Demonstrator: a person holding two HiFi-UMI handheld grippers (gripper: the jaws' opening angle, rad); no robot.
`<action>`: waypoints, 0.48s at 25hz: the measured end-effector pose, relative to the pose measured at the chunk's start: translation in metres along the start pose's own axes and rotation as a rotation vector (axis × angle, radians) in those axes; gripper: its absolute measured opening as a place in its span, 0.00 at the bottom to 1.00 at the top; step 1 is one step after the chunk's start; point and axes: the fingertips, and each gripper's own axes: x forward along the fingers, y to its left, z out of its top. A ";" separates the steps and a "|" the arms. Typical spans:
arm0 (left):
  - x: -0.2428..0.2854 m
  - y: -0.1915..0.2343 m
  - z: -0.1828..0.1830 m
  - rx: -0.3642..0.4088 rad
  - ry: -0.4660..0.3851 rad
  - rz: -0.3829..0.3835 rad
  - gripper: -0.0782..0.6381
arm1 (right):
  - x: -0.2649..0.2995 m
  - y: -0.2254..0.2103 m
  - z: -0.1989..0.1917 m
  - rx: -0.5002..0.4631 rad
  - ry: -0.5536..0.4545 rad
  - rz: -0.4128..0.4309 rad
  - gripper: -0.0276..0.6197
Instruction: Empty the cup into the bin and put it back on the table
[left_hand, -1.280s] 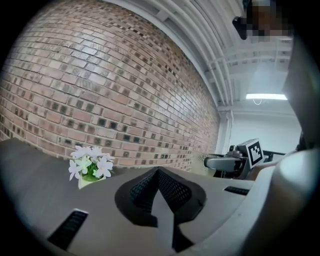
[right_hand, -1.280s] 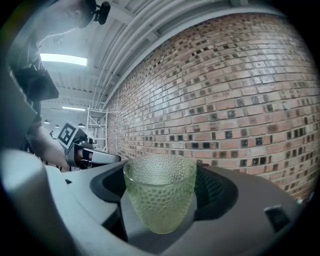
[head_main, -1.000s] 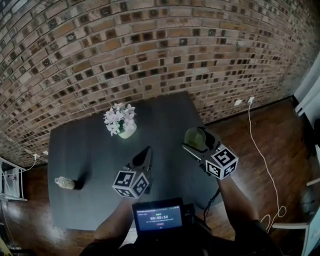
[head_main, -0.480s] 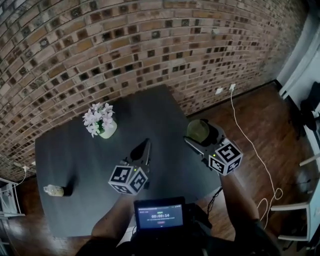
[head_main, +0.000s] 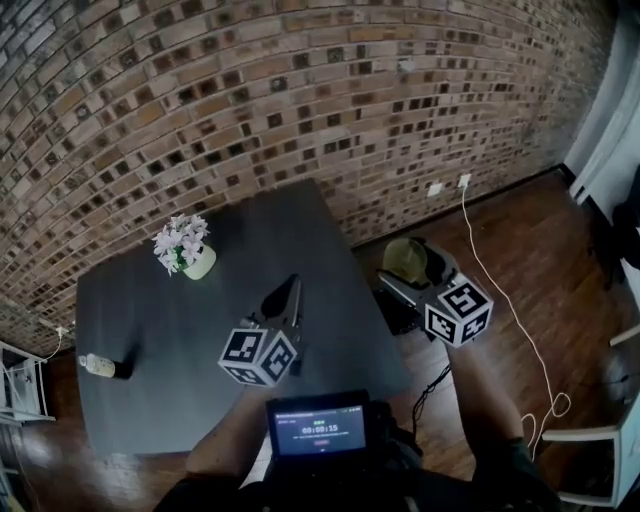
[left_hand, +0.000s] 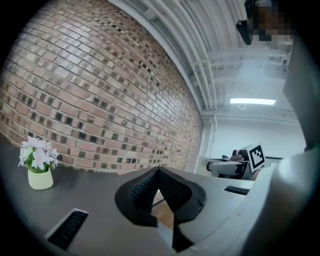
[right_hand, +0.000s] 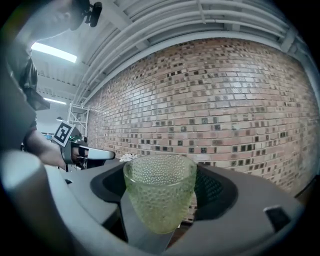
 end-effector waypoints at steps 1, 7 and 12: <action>0.004 -0.009 -0.002 0.001 -0.002 0.005 0.11 | -0.007 -0.008 -0.001 0.001 0.000 0.005 0.65; 0.027 -0.044 -0.012 -0.001 -0.028 0.067 0.11 | -0.040 -0.050 -0.009 -0.001 -0.002 0.027 0.65; 0.043 -0.071 -0.020 0.021 -0.013 0.068 0.11 | -0.057 -0.076 -0.010 -0.007 -0.001 0.042 0.65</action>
